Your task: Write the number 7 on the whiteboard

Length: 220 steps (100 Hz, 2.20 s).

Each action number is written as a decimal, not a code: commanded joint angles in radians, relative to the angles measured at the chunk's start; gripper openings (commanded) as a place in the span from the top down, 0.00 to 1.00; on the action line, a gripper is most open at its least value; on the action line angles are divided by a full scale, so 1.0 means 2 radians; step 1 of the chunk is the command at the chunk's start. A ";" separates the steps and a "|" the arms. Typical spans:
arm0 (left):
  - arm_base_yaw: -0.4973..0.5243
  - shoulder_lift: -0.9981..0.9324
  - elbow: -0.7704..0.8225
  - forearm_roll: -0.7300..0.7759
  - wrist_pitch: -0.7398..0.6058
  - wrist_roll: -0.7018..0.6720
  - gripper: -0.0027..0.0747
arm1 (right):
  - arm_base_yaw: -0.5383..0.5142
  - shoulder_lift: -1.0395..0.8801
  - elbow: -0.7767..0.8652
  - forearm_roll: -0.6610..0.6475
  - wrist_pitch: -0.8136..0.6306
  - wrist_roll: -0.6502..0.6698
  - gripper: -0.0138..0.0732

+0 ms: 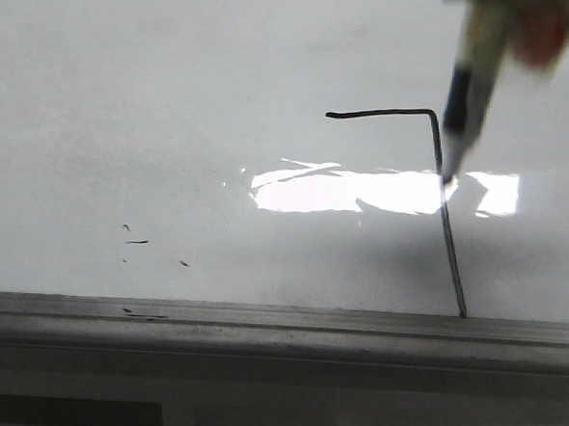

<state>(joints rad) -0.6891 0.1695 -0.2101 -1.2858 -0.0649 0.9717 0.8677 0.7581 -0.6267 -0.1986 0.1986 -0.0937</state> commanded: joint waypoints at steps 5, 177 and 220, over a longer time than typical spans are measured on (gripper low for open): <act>-0.002 0.005 -0.014 -0.005 -0.004 -0.004 0.99 | 0.012 -0.028 -0.059 0.000 -0.028 0.000 0.89; -0.002 0.460 -0.159 -0.269 0.465 0.561 0.47 | 0.190 0.065 -0.065 0.039 -0.036 -0.010 0.89; 0.016 0.454 -0.159 -0.230 0.473 0.569 0.47 | 0.190 0.003 -0.065 0.026 0.098 -0.010 0.89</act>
<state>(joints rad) -0.6639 1.0978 -0.4984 -1.6978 0.8247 2.1063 1.2507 0.8094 -0.7229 -0.1140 0.4167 -0.1054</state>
